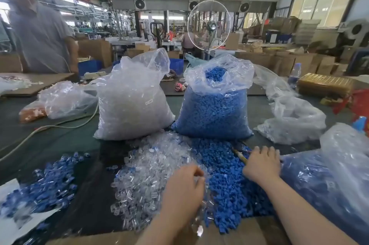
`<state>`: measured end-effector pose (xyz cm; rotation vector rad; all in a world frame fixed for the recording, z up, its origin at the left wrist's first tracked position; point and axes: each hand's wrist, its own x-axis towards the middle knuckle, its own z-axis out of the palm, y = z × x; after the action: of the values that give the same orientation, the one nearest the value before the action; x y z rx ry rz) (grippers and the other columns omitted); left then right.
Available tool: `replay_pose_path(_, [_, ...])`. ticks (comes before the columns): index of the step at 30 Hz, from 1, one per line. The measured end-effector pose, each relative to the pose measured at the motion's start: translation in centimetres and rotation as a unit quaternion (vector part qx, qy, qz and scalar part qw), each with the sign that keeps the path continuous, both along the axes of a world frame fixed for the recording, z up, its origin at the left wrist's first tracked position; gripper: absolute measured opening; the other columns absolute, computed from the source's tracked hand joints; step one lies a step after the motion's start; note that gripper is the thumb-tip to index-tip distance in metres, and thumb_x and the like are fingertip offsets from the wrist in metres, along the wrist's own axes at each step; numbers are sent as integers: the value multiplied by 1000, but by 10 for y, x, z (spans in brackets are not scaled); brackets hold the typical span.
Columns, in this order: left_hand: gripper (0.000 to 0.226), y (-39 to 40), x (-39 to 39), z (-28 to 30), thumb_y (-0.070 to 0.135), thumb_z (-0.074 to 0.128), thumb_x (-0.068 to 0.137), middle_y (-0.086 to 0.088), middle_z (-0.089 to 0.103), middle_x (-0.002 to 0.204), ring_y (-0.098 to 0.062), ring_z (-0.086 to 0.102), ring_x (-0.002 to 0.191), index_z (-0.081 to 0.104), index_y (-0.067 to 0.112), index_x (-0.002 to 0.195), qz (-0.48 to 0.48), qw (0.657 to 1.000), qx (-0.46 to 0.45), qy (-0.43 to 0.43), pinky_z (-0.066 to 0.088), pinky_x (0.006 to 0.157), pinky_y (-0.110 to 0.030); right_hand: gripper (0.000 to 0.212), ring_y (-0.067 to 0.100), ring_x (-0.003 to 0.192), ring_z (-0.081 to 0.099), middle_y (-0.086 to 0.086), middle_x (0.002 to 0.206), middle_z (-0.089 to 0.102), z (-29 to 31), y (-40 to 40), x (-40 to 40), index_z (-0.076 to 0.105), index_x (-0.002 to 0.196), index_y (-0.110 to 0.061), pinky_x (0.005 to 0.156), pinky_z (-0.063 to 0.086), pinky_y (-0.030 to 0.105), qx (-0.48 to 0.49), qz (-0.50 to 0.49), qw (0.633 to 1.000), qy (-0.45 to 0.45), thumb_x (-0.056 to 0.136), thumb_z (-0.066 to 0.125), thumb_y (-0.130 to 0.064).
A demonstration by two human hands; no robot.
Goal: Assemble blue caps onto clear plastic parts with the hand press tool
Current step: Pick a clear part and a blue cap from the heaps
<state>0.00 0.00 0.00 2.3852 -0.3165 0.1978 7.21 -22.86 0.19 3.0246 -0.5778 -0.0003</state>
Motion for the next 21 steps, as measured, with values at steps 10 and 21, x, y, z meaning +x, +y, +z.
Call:
replay_pose_path(10, [18,2,64,-16,34,46,98,11,59,110,-7,51,102,59,28,108,57,993,76,-63,43,95,-29,62,38,130,39,17,142,41,-1,11,33,45,138,-6,114,25,51,17,-52,997,45,88,54,-41])
replay_pose_path(21, [26,14,84,-17,39,51,95,7,52,122,-15,44,119,57,29,117,116,986,97,-76,28,103,-36,35,34,100,57,17,119,53,17,63,0,49,111,-8,83,43,39,151,-27,986,-71,89,60,-33])
